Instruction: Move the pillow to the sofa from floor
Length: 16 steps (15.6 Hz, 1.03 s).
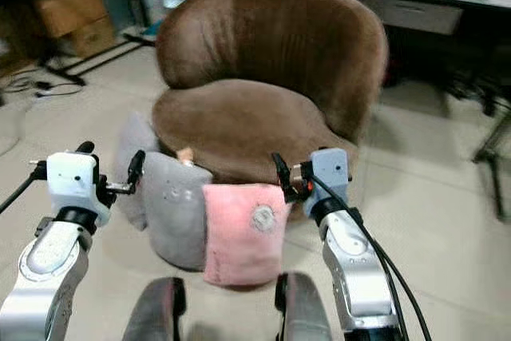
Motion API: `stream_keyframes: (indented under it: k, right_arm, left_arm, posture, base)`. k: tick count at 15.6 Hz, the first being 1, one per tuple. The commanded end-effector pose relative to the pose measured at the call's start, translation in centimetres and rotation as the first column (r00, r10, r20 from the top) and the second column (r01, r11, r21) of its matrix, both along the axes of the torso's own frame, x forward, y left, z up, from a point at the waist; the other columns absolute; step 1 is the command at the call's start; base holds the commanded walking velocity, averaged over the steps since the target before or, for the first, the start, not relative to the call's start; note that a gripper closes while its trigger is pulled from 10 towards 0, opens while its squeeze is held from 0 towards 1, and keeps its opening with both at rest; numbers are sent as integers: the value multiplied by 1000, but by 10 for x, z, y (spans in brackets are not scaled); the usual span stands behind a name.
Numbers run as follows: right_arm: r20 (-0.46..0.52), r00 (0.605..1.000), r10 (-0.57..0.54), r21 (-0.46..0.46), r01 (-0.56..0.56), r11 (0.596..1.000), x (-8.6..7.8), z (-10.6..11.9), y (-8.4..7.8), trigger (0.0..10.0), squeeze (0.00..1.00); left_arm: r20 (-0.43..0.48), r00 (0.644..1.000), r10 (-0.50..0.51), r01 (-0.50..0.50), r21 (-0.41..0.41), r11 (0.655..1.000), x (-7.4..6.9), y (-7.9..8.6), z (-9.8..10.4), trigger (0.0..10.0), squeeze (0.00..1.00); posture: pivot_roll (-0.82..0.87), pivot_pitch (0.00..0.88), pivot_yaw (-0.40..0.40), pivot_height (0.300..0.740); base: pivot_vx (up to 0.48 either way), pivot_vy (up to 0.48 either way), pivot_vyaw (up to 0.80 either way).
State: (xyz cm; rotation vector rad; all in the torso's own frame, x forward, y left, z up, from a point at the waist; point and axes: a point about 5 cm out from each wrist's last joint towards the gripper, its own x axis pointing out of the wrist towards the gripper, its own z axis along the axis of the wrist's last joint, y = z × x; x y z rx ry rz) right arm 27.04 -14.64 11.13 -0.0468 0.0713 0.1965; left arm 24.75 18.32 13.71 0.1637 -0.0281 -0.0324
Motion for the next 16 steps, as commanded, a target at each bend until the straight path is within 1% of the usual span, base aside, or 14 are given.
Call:
stream_keyframes:
  k: [1,16]
  right_arm:
    - [16,1000,5,-8,-5,1000,3,4,0,10000,0]
    - [27,1000,4,-20,-3,1000,4,4,0,10000,0]
  left_arm:
    - [1,1000,-9,9,8,1000,0,-1,0,10000,0]
    - [2,1000,-22,22,7,1000,-1,0,-1,10000,0]
  posture:
    - [-51,0,17,566]
    - [-45,0,9,566]
  base:
    - [0,0,0]
    - [290,0,0]
